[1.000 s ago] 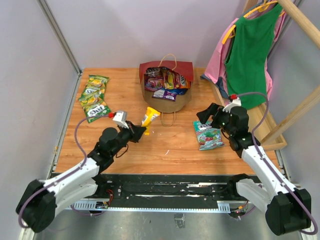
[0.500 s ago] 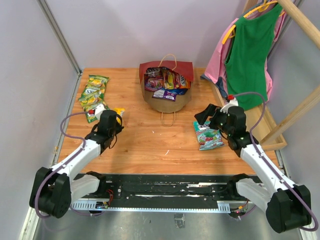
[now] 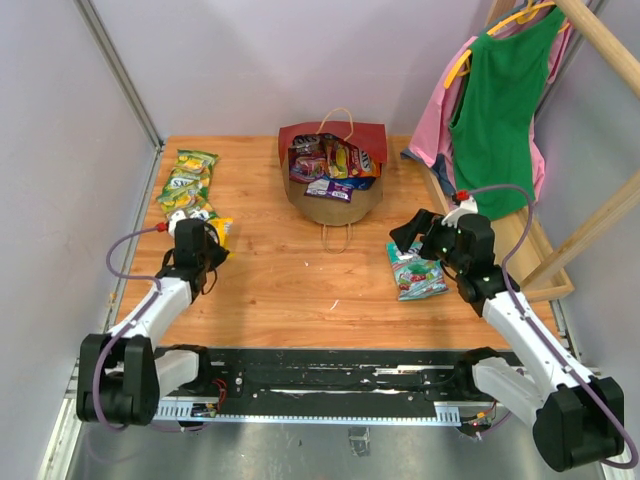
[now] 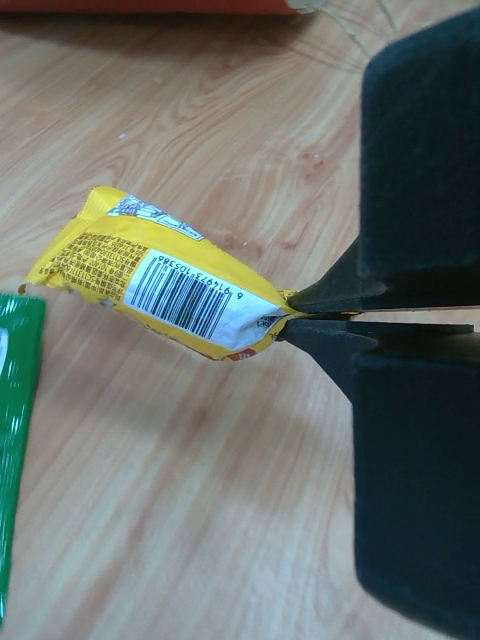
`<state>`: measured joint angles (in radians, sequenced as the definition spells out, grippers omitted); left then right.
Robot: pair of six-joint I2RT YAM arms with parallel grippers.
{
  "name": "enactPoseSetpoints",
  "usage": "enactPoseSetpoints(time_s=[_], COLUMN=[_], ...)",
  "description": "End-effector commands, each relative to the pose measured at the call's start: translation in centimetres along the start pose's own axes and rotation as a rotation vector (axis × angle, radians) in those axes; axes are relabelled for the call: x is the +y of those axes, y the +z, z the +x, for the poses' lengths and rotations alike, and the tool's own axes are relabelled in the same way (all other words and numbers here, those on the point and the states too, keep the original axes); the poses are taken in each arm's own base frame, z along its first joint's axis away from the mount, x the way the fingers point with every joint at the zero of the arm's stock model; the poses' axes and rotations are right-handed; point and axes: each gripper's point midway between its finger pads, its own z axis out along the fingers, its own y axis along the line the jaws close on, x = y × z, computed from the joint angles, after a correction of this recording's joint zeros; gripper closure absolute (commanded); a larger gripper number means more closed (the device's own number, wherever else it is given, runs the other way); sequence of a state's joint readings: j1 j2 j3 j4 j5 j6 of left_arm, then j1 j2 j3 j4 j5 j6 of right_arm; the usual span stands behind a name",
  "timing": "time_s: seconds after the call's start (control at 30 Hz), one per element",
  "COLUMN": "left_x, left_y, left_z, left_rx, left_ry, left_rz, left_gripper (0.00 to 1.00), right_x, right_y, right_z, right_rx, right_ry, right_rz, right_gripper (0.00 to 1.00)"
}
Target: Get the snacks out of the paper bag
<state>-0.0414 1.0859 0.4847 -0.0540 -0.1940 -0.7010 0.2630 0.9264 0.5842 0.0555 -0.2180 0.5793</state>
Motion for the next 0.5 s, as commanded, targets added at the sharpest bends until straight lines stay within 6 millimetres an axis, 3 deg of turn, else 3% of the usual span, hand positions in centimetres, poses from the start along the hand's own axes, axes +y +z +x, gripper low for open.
enactPoseSetpoints(time_s=[0.0,0.13,0.27,0.47], left_x=[-5.0,-7.4,-11.4,-11.7], left_y=[0.6,2.2,4.8,11.6], left_z=[-2.6,-5.4,-7.9,-9.6], left_rx=[-0.03,-0.061,-0.066,-0.019], left_ry=[0.106,0.141,0.199,0.227], left_rz=[0.198,0.203,0.273,0.186], left_gripper=[0.99,0.99,0.99,0.99], right_x=[1.1,1.4,2.0,2.6], right_y=[-0.1,0.0,-0.1,-1.3], right_z=[-0.3,0.2,0.3,-0.5], right_rx=[0.002,0.027,0.043,0.024], right_ry=[-0.007,0.001,0.015,-0.02], right_rz=[-0.038,-0.054,-0.086,-0.092], right_gripper=[0.01,0.01,0.01,0.01])
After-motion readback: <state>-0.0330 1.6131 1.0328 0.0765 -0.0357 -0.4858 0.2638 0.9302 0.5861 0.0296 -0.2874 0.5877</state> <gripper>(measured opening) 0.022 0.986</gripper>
